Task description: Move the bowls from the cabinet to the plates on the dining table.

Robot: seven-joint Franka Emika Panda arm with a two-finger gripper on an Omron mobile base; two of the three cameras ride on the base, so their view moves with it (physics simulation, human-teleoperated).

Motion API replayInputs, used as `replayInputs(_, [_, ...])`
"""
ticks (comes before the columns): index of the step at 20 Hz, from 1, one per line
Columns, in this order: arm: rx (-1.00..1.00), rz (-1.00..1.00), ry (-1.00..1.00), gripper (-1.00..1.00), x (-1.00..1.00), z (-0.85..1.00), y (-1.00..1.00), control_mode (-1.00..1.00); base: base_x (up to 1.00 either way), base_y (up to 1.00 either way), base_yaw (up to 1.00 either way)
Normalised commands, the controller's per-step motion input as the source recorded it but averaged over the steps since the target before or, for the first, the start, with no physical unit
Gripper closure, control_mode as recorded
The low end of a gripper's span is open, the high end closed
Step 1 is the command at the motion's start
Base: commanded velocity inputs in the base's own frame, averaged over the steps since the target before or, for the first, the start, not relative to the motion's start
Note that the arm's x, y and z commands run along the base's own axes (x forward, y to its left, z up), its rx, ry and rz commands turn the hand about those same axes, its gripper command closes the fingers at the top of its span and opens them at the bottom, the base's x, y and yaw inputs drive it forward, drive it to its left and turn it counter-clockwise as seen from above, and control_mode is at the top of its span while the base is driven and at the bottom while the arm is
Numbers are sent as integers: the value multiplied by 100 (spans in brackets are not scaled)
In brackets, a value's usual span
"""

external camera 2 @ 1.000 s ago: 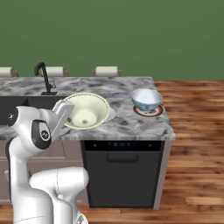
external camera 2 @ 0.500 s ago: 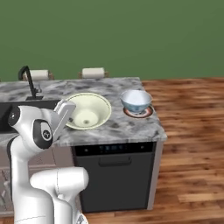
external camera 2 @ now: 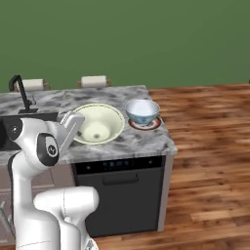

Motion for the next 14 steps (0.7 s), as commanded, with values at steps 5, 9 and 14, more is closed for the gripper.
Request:
replayInputs(5, [0,0,0,100,0,0,0,100,31,-10,-13])
replayInputs(9, [0,0,0,100,0,0,0,100,33,-1,-13])
replayInputs(14, [0,0,0,100,0,0,0,100,43,0,-7])
